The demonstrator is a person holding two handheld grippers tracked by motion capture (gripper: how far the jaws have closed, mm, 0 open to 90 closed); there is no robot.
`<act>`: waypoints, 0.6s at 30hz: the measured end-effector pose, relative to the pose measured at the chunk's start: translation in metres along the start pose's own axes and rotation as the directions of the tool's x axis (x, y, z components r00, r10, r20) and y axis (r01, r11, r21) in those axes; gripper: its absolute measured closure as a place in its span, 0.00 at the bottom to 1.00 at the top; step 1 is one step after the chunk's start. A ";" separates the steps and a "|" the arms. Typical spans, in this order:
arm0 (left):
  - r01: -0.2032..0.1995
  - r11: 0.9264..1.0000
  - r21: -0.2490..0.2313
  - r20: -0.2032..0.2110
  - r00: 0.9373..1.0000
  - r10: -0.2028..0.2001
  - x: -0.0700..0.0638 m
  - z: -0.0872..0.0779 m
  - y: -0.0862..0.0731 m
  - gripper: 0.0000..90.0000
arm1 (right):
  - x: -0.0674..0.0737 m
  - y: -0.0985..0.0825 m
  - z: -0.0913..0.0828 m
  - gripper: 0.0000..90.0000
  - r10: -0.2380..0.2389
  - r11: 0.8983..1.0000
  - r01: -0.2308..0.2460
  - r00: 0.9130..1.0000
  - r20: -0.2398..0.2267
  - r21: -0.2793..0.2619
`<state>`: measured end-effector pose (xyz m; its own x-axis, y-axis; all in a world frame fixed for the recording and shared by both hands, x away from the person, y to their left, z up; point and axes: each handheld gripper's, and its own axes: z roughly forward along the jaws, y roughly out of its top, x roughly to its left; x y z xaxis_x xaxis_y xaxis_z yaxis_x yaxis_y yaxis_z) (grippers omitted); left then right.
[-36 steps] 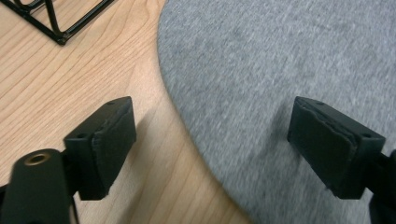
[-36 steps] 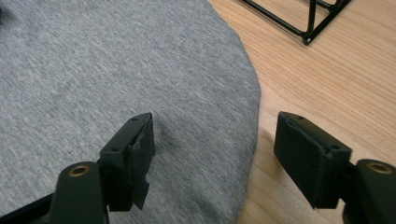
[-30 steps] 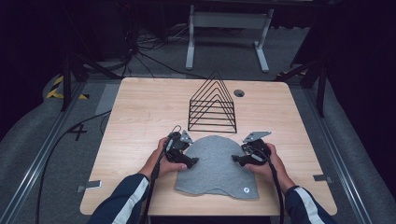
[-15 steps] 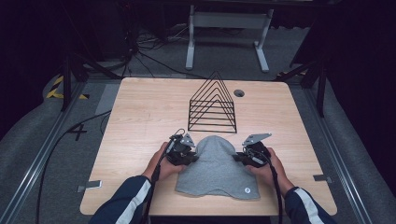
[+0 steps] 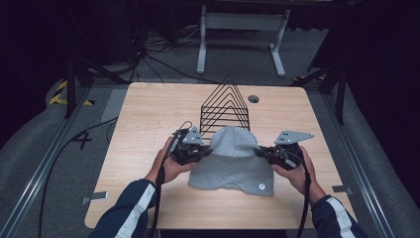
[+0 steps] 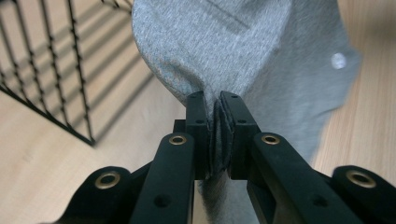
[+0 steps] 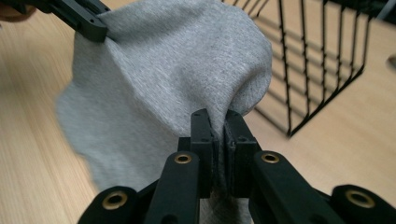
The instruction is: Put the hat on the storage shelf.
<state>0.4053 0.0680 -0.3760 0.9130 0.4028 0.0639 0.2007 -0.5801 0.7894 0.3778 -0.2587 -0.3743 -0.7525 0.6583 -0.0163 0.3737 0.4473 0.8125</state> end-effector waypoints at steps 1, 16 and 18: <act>-0.016 1.000 -0.008 -0.008 1.000 0.016 0.000 -0.005 0.006 0.92 | 0.000 0.008 -0.005 0.94 -0.013 1.000 0.013 1.000 0.007 -0.017; -0.081 0.981 -0.176 -0.123 0.991 0.059 0.044 -0.076 0.102 0.93 | -0.024 0.122 -0.057 0.94 -0.075 0.968 0.100 0.990 0.117 -0.228; -0.081 0.980 -0.184 -0.123 0.991 0.059 0.048 -0.079 0.107 0.93 | -0.029 0.135 -0.061 0.94 -0.069 0.963 0.101 0.989 0.132 -0.250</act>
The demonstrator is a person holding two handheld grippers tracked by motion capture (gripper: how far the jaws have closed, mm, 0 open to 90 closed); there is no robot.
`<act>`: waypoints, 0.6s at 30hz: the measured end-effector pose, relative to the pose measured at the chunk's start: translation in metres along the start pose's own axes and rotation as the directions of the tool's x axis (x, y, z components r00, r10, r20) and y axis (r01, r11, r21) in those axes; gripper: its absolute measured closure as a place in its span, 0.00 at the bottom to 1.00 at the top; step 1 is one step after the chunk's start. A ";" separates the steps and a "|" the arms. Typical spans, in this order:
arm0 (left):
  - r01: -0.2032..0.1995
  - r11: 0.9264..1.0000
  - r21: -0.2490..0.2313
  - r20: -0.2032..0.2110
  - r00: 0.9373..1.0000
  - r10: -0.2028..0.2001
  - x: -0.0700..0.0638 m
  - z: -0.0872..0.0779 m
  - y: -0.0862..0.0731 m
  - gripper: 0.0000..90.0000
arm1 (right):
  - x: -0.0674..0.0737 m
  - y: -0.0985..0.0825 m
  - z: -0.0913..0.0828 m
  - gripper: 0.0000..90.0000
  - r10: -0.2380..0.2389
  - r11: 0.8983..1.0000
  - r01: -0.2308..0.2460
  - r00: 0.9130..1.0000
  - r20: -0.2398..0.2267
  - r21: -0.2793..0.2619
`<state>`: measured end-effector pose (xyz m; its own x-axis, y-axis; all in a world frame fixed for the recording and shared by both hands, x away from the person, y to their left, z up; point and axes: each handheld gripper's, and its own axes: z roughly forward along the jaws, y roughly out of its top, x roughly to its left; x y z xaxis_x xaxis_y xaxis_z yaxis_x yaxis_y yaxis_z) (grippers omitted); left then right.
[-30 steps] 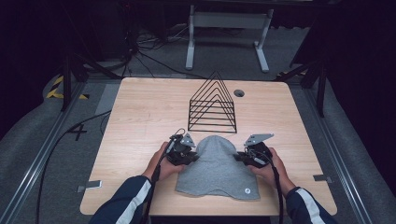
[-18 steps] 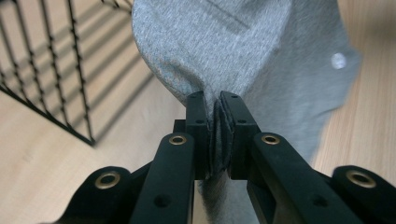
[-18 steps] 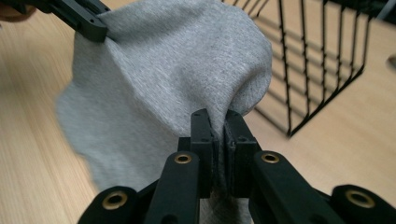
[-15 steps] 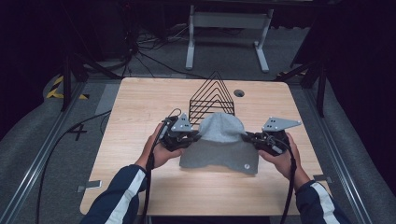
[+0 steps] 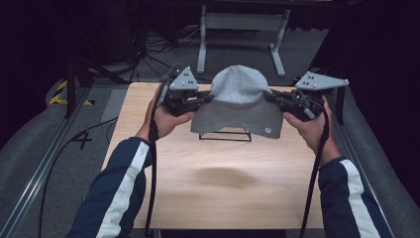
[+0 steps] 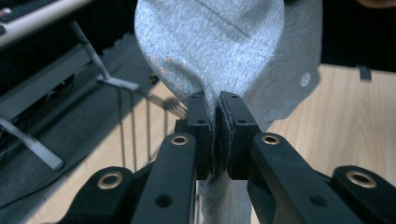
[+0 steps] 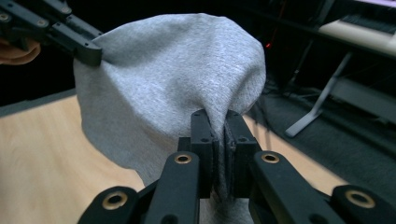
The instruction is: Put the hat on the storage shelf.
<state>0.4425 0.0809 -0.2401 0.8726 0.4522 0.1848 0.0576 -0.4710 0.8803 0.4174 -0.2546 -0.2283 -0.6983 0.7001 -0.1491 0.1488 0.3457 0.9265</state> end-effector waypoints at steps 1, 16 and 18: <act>-0.007 1.000 -0.005 -0.015 1.000 0.007 0.008 -0.001 0.011 0.93 | -0.003 0.006 0.001 0.94 0.003 1.000 -0.003 1.000 0.008 -0.005; 0.048 0.999 -0.009 -0.075 0.996 -0.048 0.056 0.013 0.033 0.93 | -0.029 0.048 0.032 0.94 -0.006 1.000 0.006 0.998 0.066 0.002; 0.051 0.999 -0.003 -0.080 0.995 -0.051 0.060 0.018 0.030 0.93 | -0.031 0.046 0.039 0.94 -0.003 1.000 0.002 0.998 0.068 0.014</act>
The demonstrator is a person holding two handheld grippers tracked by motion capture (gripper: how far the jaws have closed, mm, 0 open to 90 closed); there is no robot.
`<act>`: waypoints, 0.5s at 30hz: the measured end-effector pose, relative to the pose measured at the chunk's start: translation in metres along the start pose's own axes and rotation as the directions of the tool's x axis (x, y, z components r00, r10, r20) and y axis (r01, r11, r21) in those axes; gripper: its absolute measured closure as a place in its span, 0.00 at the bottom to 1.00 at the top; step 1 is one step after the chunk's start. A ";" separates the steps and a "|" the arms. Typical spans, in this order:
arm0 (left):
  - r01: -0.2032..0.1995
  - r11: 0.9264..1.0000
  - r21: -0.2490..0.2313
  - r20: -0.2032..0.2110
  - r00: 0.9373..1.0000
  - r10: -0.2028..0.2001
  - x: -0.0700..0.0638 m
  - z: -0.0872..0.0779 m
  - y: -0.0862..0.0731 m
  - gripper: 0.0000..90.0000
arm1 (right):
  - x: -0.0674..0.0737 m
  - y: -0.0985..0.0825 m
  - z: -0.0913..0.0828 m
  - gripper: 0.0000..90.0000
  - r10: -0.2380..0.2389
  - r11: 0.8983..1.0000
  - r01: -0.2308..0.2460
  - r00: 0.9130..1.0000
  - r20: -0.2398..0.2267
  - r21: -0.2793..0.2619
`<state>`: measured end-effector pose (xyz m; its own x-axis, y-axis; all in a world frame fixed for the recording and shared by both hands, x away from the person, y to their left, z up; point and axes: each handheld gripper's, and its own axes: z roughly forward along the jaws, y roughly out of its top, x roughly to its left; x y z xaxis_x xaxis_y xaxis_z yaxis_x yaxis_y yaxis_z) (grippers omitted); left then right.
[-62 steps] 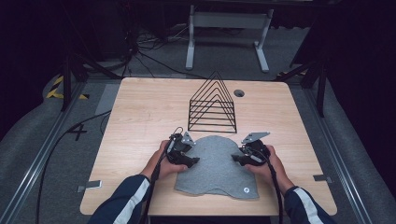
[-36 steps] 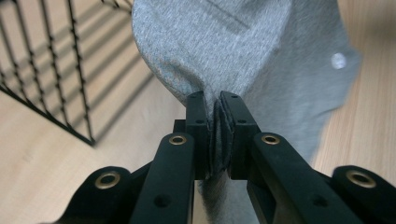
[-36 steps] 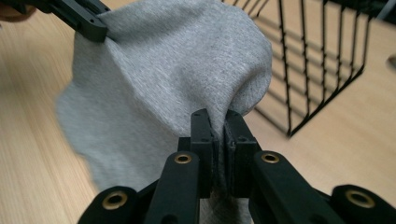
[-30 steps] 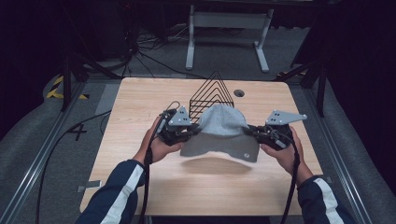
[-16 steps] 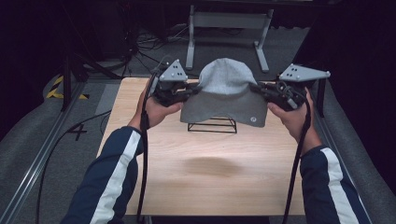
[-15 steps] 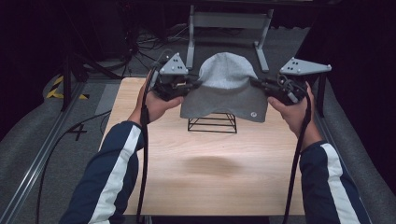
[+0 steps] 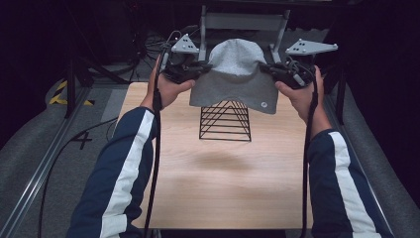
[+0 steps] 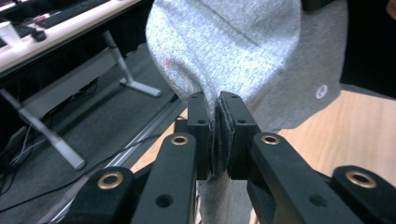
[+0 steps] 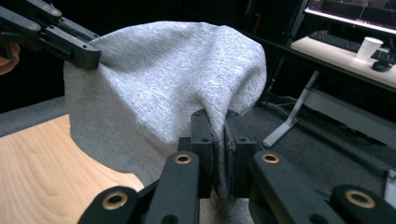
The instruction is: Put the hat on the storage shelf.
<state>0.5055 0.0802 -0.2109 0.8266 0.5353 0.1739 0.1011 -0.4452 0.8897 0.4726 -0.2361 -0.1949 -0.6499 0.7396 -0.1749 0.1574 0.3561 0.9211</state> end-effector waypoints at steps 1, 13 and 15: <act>0.012 1.000 0.006 0.002 1.000 -0.012 0.002 0.003 -0.002 0.93 | -0.002 -0.002 0.005 0.94 0.000 1.000 0.000 1.000 0.001 0.005; 0.031 0.999 -0.011 -0.039 0.999 -0.032 0.017 0.020 -0.005 0.93 | -0.016 -0.005 0.026 0.94 0.019 1.000 -0.020 0.999 0.030 0.008; 0.035 0.999 -0.012 -0.039 0.999 -0.035 0.018 0.020 -0.004 0.93 | -0.017 -0.005 0.026 0.94 0.028 1.000 -0.028 0.999 0.030 0.000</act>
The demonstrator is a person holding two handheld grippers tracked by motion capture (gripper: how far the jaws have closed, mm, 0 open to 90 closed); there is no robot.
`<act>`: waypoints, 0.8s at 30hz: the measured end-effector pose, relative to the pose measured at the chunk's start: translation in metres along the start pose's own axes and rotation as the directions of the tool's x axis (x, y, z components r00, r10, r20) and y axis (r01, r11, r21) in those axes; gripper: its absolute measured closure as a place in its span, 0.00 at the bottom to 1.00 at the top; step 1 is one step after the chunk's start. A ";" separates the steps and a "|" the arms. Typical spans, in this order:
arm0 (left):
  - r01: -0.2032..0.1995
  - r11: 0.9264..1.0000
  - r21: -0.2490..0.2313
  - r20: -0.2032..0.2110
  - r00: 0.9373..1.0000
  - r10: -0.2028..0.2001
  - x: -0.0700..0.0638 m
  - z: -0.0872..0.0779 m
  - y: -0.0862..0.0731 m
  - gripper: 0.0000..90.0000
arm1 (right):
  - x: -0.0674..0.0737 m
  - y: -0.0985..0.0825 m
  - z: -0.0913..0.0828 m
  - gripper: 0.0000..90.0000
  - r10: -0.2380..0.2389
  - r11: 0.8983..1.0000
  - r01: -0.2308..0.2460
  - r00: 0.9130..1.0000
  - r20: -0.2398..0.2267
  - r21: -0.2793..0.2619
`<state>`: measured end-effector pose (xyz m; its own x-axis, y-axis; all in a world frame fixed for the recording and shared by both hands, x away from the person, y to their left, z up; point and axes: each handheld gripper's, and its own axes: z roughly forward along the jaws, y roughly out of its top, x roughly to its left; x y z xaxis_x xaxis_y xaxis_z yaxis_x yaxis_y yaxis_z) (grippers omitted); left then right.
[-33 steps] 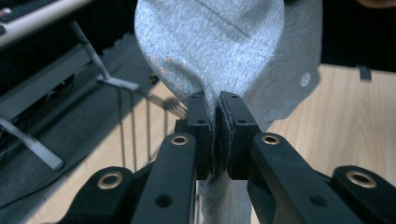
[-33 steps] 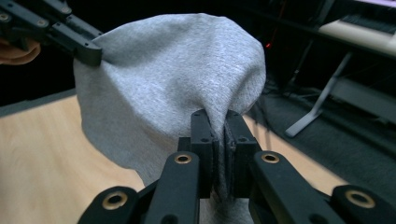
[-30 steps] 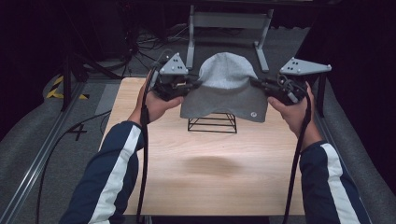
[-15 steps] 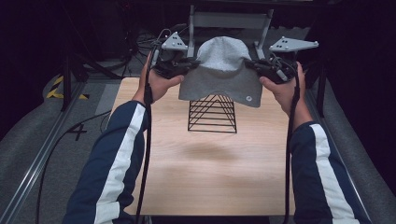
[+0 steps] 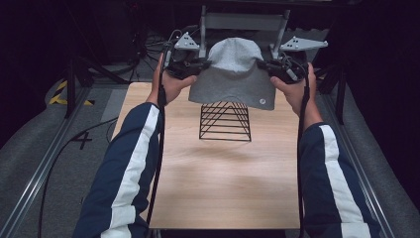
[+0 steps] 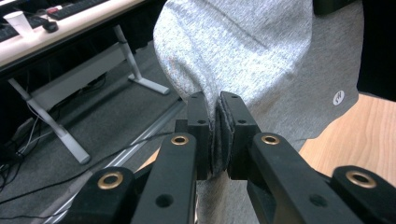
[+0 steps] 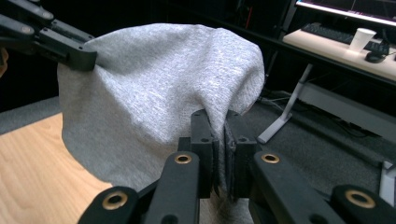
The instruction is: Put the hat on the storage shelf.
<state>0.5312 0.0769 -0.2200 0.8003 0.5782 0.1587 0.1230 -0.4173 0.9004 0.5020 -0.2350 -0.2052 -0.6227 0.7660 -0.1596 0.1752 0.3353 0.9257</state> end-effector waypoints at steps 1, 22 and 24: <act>-0.005 1.000 0.000 -0.008 1.000 0.005 0.001 0.000 0.001 0.93 | -0.001 0.001 0.000 0.94 0.000 1.000 0.000 1.000 -0.001 -0.004; 0.029 0.999 -0.025 0.064 0.998 -0.028 -0.005 -0.004 -0.020 0.93 | 0.006 -0.013 -0.004 0.94 -0.031 0.999 0.032 0.998 -0.056 0.019; 0.024 0.999 -0.039 0.064 0.998 -0.021 -0.007 -0.007 -0.020 0.93 | 0.007 -0.014 -0.006 0.94 -0.034 0.999 0.035 0.998 -0.061 0.013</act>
<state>0.5193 0.0862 -0.2362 0.8337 0.5406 0.1131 0.1191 -0.3760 0.9189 0.4908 -0.2379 -0.2167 -0.6738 0.7192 -0.1694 0.1635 0.3687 0.9150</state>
